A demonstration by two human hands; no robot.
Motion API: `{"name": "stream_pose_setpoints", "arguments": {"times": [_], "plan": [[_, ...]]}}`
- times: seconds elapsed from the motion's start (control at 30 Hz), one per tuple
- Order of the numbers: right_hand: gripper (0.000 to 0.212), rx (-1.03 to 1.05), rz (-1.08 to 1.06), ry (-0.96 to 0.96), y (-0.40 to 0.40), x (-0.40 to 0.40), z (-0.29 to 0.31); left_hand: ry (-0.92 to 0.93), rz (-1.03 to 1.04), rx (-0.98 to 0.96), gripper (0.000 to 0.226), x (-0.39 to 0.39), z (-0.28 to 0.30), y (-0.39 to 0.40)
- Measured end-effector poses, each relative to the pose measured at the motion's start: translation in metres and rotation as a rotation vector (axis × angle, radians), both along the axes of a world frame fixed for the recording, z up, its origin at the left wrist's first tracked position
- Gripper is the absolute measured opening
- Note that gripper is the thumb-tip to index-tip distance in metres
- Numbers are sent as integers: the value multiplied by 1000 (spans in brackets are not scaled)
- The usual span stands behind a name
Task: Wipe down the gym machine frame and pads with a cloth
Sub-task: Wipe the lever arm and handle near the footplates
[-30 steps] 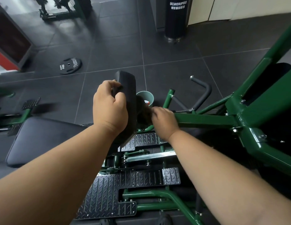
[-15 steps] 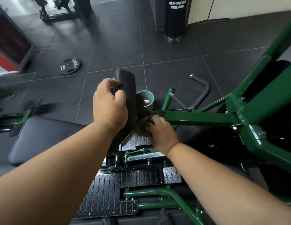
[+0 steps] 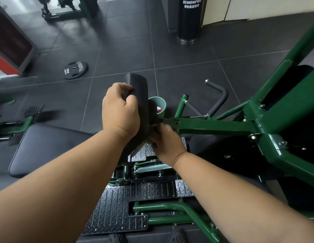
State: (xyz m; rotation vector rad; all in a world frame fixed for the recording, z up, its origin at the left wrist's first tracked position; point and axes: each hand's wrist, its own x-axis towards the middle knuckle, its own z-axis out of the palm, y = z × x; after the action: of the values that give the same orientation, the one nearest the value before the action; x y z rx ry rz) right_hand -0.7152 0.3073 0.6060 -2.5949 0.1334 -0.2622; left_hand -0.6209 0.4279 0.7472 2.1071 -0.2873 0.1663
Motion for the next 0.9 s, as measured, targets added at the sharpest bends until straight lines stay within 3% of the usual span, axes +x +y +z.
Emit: {"name": "stream_pose_setpoints", "arguments": {"times": [0.07,0.17,0.27,0.43,0.6,0.8,0.87,0.9], "plan": [[40,-97,81,-77,2,-5,-8,-1,-2,4,36,0,0,0],[47,-425,344,-225,3,1,-16,-6,0,4,35,1,-2,1],[50,-742,409,-275,-3,16,-8,-12,1,11,34,1,-2,0],[51,-849,404,-277,-5,3,-15,-8,8,5,33,1,-2,1],[40,-512,188,-50,-5,-5,-26,-1,5,0,35,1,0,0],[37,-12,-140,-174,-5,-29,8,-4,-8,-1,36,1,1,1],[32,438,-367,-184,8,-22,12,-4,-10,0,35,1,1,1],[28,805,-477,-137,21,-15,18,-2,-11,-1,35,0,1,1]]}}
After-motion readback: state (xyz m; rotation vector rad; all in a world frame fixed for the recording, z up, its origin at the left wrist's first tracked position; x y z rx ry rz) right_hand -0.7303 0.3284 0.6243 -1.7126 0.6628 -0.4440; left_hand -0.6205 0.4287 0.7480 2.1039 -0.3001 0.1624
